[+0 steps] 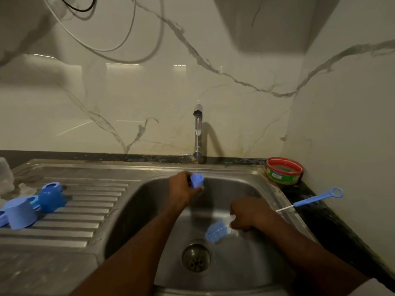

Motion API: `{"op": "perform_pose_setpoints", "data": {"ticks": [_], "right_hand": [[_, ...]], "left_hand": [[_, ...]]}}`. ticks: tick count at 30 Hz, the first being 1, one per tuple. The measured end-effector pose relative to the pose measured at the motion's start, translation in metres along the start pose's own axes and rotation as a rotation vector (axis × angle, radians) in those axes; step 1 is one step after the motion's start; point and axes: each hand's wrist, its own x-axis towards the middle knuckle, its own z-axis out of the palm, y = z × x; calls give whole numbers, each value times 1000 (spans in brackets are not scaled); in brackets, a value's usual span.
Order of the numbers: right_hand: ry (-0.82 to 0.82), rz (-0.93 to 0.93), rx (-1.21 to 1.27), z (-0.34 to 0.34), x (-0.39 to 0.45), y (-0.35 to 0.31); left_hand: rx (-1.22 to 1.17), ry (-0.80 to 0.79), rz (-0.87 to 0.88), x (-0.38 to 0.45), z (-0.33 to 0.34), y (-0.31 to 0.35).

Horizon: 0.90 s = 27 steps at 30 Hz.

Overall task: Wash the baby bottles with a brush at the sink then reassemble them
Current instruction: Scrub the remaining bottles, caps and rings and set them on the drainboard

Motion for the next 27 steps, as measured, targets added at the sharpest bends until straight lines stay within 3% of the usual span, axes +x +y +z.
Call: {"op": "perform_pose_setpoints", "data": {"ticks": [2, 5, 9, 12, 16, 20, 23, 27], "right_hand": [[-5, -5, 2, 0, 1, 0], [-8, -12, 18, -2, 1, 0], [-13, -7, 26, -1, -2, -1], [-7, -16, 44, -2, -2, -1], [-8, -17, 45, -3, -4, -1], [5, -21, 58, -4, -5, -1], [-10, -17, 54, -3, -5, -1], [-5, -18, 54, -4, -5, -1]], "left_hand": [[33, -40, 1, 0, 1, -1], [-73, 96, 29, 4, 0, 3], [100, -18, -21, -3, -1, -2], [62, 90, 16, 1, -5, -3], [162, -26, -65, 0, -3, -10], [57, 47, 13, 4, -2, -6], [142, -66, -36, 1, 1, -7], [-14, 46, 16, 2, -4, 0]]}}
